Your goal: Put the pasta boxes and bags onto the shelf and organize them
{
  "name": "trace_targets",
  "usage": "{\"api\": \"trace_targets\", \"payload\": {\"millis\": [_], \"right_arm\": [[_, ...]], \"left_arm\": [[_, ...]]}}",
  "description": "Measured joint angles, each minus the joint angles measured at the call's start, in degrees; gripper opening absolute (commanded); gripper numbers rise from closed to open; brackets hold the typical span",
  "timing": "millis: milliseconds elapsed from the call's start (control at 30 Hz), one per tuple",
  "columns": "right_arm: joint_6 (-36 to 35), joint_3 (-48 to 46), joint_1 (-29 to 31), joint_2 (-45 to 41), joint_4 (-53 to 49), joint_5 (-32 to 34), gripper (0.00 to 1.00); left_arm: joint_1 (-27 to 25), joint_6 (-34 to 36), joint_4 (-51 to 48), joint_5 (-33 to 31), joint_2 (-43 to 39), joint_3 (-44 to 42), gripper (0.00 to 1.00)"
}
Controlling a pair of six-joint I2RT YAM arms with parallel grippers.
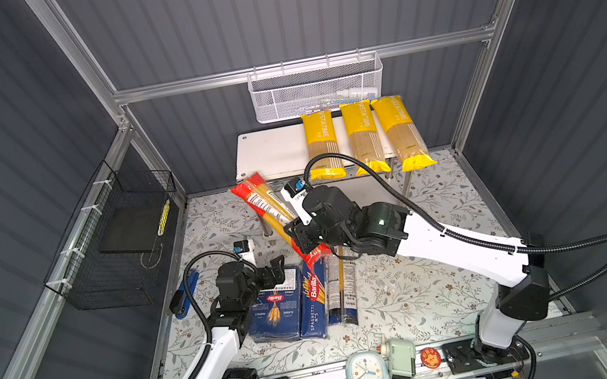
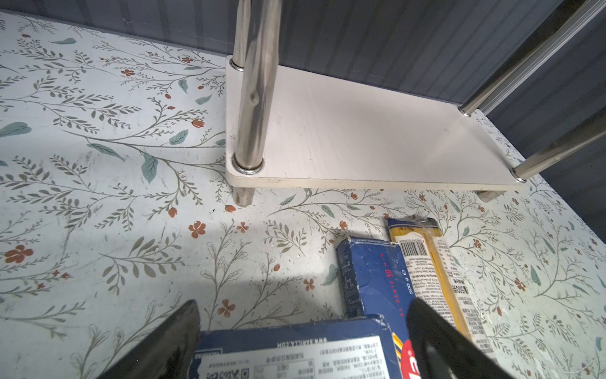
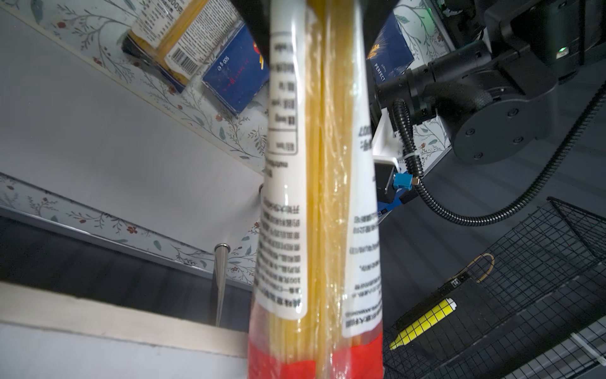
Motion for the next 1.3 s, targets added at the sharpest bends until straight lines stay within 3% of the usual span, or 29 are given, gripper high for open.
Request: {"api": "trace_targets", "payload": {"millis": [433,733,1300], "right_arm": [[-0.52,18.45,-2.32,9.55,-4.70,6.25,0.22],[1.97,27.36,-5.51,16.04,-4.42,6.75,0.21],[6.82,31.30,-9.97,19.82,1.97,5.03,0.21]], "left_arm": [[0.00,-0.42,0.66,0.07,0.00,-0.02,0.99],[0.00,-1.51,3.10,0.26,0.00,-0.50,0.99],[0.00,-1.53,3.89,0.76,0.26,-0.76,0.99]]}}
